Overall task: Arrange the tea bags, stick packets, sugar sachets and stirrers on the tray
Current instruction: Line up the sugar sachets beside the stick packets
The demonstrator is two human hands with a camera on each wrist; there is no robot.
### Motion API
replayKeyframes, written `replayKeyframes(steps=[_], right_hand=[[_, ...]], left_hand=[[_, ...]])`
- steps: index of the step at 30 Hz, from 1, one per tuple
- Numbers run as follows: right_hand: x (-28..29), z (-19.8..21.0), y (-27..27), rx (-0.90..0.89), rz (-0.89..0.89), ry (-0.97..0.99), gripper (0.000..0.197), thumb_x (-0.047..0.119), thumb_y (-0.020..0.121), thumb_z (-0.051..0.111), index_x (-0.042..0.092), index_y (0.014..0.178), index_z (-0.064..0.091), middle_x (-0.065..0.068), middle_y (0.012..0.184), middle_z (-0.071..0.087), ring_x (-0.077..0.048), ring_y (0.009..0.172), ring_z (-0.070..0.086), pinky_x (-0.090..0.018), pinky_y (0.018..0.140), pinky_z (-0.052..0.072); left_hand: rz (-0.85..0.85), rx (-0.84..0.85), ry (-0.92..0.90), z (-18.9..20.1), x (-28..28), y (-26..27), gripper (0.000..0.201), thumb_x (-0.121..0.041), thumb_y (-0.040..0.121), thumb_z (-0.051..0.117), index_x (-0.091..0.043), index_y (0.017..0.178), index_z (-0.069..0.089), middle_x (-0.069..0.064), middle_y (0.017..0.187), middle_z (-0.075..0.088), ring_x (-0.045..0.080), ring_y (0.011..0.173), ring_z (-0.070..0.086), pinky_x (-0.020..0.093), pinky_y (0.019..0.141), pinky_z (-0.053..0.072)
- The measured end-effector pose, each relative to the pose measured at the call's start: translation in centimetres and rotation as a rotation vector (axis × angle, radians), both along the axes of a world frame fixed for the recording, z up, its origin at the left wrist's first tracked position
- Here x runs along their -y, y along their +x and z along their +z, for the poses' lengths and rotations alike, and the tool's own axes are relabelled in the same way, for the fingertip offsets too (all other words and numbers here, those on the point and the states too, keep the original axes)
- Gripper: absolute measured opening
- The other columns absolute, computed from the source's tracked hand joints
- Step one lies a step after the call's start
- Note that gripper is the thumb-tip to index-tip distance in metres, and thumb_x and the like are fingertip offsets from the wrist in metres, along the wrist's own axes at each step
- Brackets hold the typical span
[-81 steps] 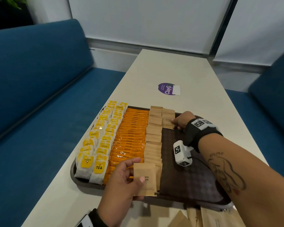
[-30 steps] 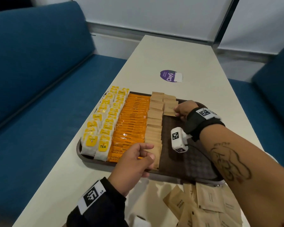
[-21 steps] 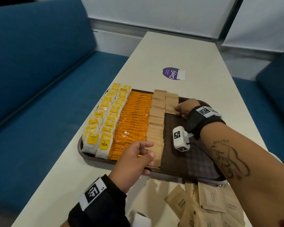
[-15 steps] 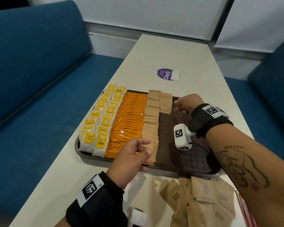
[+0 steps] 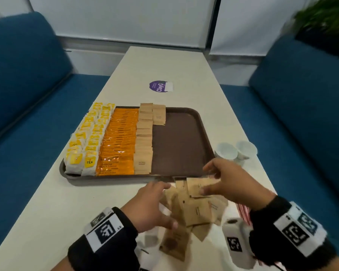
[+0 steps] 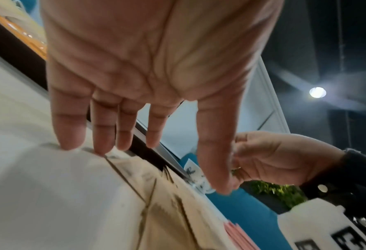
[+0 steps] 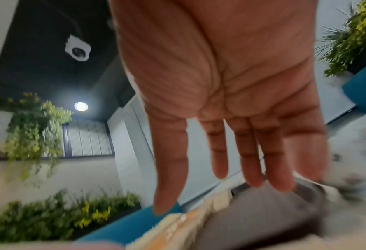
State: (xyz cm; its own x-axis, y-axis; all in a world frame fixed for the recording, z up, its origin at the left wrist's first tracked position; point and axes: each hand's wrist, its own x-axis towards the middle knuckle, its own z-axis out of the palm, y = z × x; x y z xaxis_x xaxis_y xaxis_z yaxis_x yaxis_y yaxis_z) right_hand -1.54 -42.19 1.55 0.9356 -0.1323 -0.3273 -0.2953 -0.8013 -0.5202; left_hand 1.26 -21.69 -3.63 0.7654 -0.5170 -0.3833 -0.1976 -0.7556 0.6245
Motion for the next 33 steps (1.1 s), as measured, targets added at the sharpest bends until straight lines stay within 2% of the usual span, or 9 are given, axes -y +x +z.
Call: replayKeyframes(steps=[2,6,11,15,18,22,26,29,33], right_hand=[[0.0,-1.7,-1.3,-0.115,0.097,-0.123,0.071,0.028,0.064,0.086,0.025,0.125,0.051,0.005,0.125,0.049,-0.013,0.107,0.051,-0.023,0.084,0.044],[-1.0,-3.8,-2.2,-0.151,0.196,-0.244,0.076,0.025,0.06,0.086,0.019,0.124,0.046,-0.004,0.125,0.041,-0.025,0.114,0.047,-0.036,0.093,0.047],[-3.1,-4.7,-2.8,-0.112,0.212,-0.332,0.059,0.015,0.078,0.071,0.013,0.128,0.04,-0.014,0.127,0.04,-0.032,0.121,0.037,-0.04,0.095,0.043],[-4.1,-4.9,-3.6,-0.053,0.197,-0.274,0.052,0.015,0.082,0.066,0.012,0.128,0.041,-0.012,0.125,0.039,-0.03,0.12,0.036,-0.039,0.091,0.043],[-3.5,-4.6,-3.8,-0.019,0.15,-0.327,0.073,0.022,0.073,0.076,0.015,0.134,0.035,-0.012,0.134,0.032,-0.031,0.126,0.032,-0.04,0.092,0.042],[-2.4,-4.7,-3.4,-0.116,0.102,-0.346,0.101,0.035,0.069,0.081,0.016,0.146,0.019,-0.021,0.154,0.007,-0.039,0.143,0.005,-0.047,0.109,0.03],[-2.9,-5.0,-3.1,-0.15,0.087,-0.227,0.095,0.031,0.063,0.085,0.017,0.138,0.029,-0.016,0.139,0.027,-0.034,0.13,0.03,-0.041,0.102,0.04],[-3.7,-5.2,-3.3,-0.08,0.11,-0.198,0.095,0.021,0.068,0.082,0.017,0.142,0.024,-0.01,0.134,0.032,-0.028,0.125,0.031,-0.035,0.099,0.04],[-3.9,-5.7,-3.1,-0.055,0.019,-0.089,0.104,0.018,0.064,0.083,0.021,0.144,0.017,-0.008,0.129,0.031,-0.027,0.123,0.029,-0.033,0.097,0.039]], left_hand=[[-0.094,0.054,0.117,-0.3,0.6,-0.5,0.106,-0.037,0.063,0.084,-0.03,0.146,0.018,-0.006,0.147,0.024,0.017,0.133,0.027,0.029,0.108,0.032],[-0.228,0.186,0.327,-0.6,1.8,-1.3,0.115,-0.031,0.065,0.082,-0.025,0.149,0.002,0.001,0.154,0.008,0.025,0.138,0.018,0.036,0.111,0.029],[-0.291,0.255,0.453,-0.6,2.9,-1.7,0.119,-0.032,0.064,0.08,-0.022,0.149,-0.002,0.002,0.149,0.016,0.026,0.132,0.025,0.036,0.108,0.033],[-0.25,0.301,0.435,-0.9,3.0,-1.7,0.093,-0.028,0.079,0.064,-0.022,0.149,0.003,0.004,0.14,0.028,0.026,0.125,0.031,0.033,0.105,0.033],[-0.195,0.276,0.413,-0.7,2.8,-1.5,0.093,-0.031,0.074,0.069,-0.023,0.147,0.011,0.003,0.135,0.031,0.025,0.122,0.034,0.032,0.102,0.037],[-0.186,0.272,0.42,-0.7,2.5,-1.4,0.103,-0.035,0.067,0.075,-0.022,0.147,0.011,0.003,0.136,0.029,0.023,0.124,0.032,0.029,0.101,0.037],[-0.16,0.221,0.374,-0.8,2.7,-1.2,0.102,-0.034,0.064,0.078,-0.025,0.144,0.016,0.004,0.133,0.031,0.024,0.124,0.034,0.031,0.102,0.038],[-0.092,0.159,0.272,-0.8,2.9,-0.8,0.097,-0.032,0.064,0.082,-0.028,0.142,0.023,0.005,0.132,0.035,0.023,0.124,0.04,0.032,0.103,0.04],[0.023,0.032,0.137,-0.8,3.0,-0.4,0.108,-0.02,0.066,0.08,-0.018,0.149,0.01,0.01,0.144,0.032,0.024,0.131,0.039,0.032,0.107,0.037]])
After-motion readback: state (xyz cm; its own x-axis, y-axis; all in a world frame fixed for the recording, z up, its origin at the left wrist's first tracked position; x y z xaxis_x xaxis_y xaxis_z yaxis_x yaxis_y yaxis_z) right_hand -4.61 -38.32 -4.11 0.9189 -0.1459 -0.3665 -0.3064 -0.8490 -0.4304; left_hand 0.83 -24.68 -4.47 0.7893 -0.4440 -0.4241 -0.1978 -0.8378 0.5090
